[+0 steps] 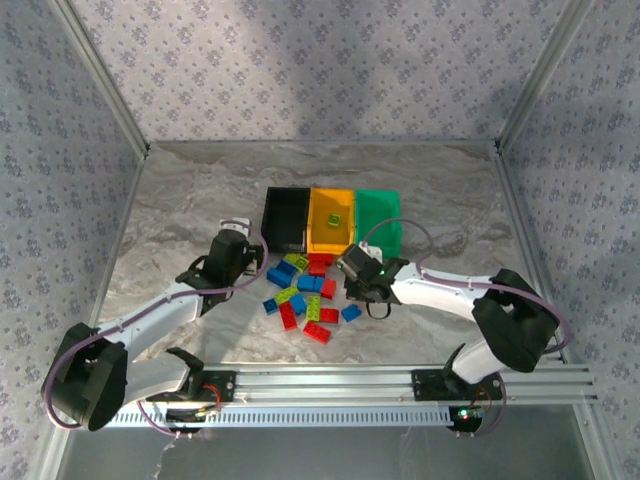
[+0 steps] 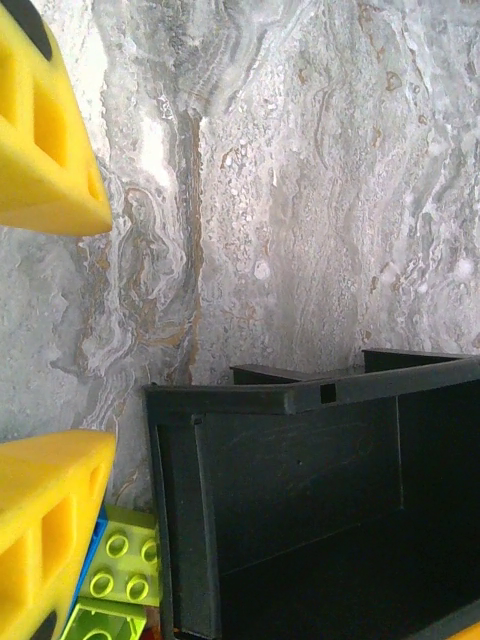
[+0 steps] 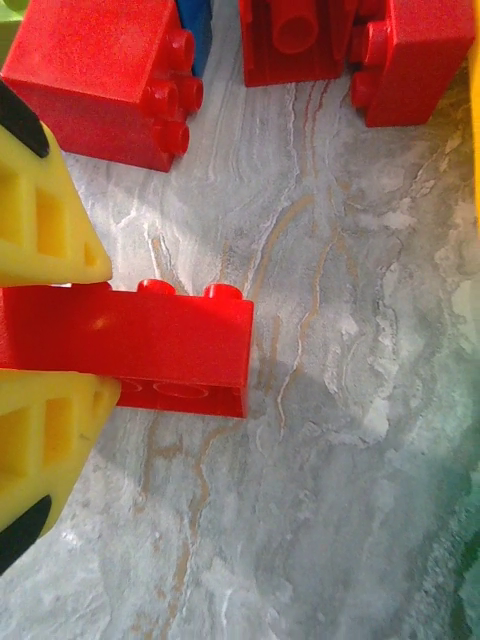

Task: Sort the legos into containers by color
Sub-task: Pick up the lego from the center of the table, then place the lego in the container.

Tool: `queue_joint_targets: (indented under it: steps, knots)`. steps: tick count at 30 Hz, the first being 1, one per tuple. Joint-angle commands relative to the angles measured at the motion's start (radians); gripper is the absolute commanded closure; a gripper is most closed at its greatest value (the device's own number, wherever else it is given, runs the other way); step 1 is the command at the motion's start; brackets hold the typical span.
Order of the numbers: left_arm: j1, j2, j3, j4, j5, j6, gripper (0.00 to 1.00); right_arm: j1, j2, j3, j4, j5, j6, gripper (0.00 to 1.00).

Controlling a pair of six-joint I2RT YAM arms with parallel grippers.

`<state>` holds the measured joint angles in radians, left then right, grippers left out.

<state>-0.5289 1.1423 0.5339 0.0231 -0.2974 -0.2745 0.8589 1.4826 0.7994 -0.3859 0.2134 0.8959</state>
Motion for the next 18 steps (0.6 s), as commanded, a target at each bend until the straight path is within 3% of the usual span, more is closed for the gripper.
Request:
queue_joint_targets:
  steps: [1, 9, 14, 18]
  knots:
    - [0.009, -0.013, 0.026, 0.001, -0.017, -0.011, 0.47, -0.013, -0.053, 0.031, -0.051, 0.038, -0.021, 0.88]
    - [0.008, -0.032, 0.018, -0.002, -0.023, -0.013, 0.47, -0.094, -0.161, 0.077, -0.101, 0.051, -0.105, 0.88]
    - [0.008, -0.032, 0.023, -0.015, -0.038, -0.018, 0.48, -0.303, -0.209, 0.133, -0.060, -0.050, -0.235, 0.88]
    - [0.008, -0.033, 0.029, -0.031, -0.074, -0.037, 0.49, -0.462, -0.113, 0.256, -0.058, -0.168, -0.354, 0.87]
